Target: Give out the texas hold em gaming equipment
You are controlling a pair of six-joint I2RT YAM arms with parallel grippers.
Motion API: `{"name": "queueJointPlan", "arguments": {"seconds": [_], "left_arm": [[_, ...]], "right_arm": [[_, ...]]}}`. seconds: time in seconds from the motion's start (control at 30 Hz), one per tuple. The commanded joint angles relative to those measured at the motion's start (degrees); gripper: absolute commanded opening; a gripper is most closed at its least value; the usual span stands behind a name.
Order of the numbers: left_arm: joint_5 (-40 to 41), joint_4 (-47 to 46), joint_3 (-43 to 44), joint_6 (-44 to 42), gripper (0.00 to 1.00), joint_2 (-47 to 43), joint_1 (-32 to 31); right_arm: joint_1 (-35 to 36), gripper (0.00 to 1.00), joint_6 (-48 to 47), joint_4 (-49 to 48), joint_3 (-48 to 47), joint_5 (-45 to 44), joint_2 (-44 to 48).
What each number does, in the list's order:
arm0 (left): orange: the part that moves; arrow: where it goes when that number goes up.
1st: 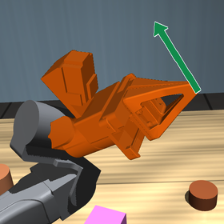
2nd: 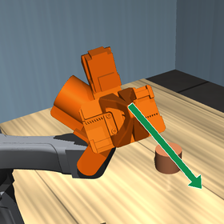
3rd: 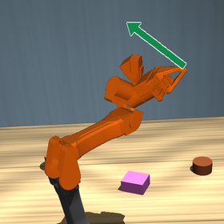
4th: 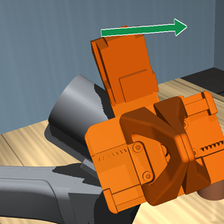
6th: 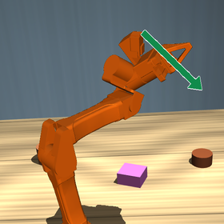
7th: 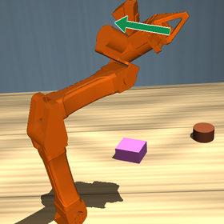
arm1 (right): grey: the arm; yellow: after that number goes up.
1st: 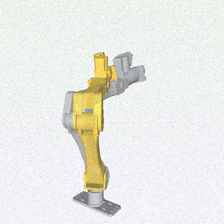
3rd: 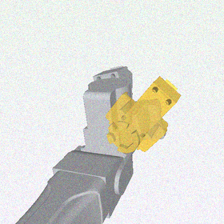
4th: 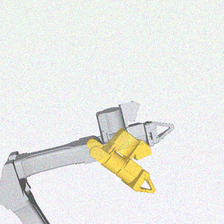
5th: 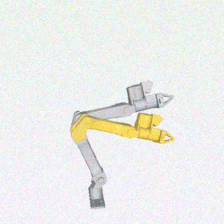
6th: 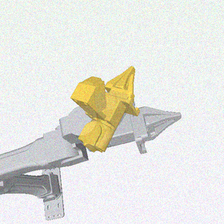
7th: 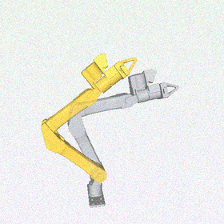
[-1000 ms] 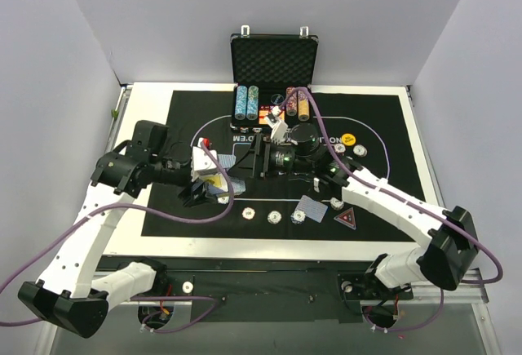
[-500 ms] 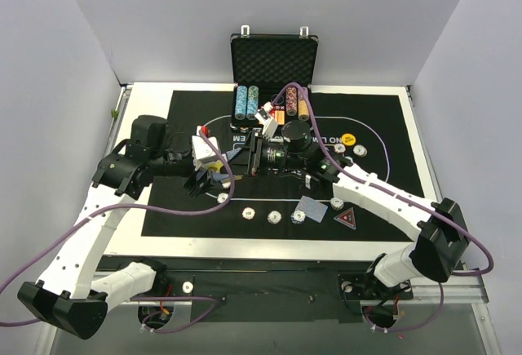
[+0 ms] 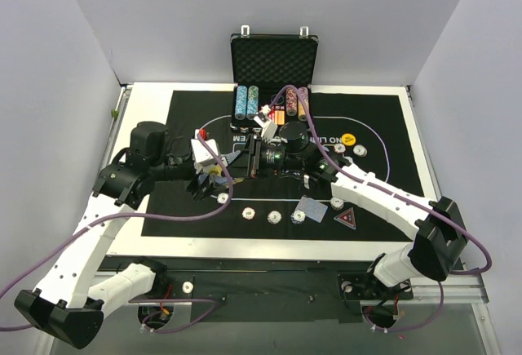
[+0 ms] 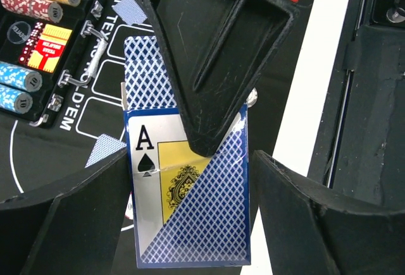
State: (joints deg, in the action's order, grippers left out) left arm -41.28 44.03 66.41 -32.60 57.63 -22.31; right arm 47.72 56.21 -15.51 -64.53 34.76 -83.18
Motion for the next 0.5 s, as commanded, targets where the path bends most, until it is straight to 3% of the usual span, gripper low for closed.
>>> {"name": "queueJointPlan", "arguments": {"seconds": [0.0,0.23,0.47], "left_arm": [[-2.1,-1.6,-0.6,-0.6,0.85,0.4,-1.0],[-1.4,7.1,0.8,-9.8,0.84,2.4,-1.2],[-0.6,12.5,2.8,-16.3,0.64,4.0,-1.2]], "right_arm": [[0.5,0.00,-1.5,-2.2,-3.2,0.8,0.6],[0.5,0.00,-1.7,-2.1,-3.8,0.8,0.4],[0.5,0.00,-1.3,-2.8,-2.7,0.9,0.7]]}}
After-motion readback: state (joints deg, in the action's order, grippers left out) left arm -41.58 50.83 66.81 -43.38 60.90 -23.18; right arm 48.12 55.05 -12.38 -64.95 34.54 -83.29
